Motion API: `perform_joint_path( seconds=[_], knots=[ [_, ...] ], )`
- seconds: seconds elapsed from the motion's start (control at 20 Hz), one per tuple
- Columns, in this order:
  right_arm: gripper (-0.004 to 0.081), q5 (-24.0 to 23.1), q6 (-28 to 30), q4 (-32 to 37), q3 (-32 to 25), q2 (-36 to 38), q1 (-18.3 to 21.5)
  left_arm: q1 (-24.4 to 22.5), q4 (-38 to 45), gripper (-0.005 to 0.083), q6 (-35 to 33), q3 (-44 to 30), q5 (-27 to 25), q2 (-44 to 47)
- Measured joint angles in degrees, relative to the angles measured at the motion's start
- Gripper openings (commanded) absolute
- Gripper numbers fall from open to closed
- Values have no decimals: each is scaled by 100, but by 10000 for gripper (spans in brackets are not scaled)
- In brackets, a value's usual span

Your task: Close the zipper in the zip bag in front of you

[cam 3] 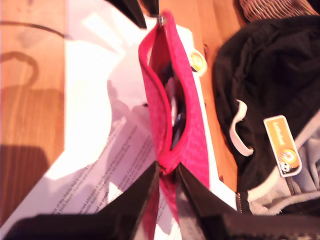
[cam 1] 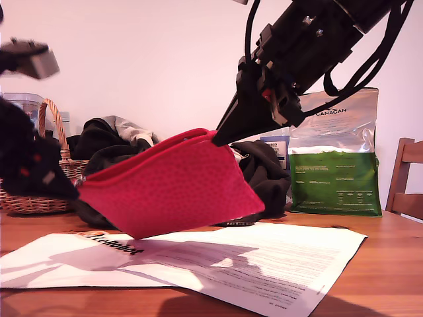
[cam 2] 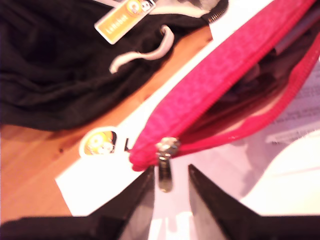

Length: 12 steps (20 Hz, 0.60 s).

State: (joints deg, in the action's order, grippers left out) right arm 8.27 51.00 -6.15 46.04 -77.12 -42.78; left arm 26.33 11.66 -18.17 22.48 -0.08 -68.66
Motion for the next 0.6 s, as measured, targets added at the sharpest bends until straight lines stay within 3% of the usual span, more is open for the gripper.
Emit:
perform_joint_path(
  seconds=[0.15, 0.3, 0.5, 0.6],
  knots=[
    [-12, 15, 0, -2, 0, 0, 0, 0, -7, 40, -2, 0, 2, -173],
    [-12, 15, 0, -2, 0, 0, 0, 0, 31, 30, 0, 0, 2, -168],
    [-12, 15, 0, -2, 0, 0, 0, 0, 85, 300, 0, 0, 2, -168],
    [-12, 15, 0, -2, 0, 0, 0, 0, 254, 325, 90, 0, 2, -168]
  ],
)
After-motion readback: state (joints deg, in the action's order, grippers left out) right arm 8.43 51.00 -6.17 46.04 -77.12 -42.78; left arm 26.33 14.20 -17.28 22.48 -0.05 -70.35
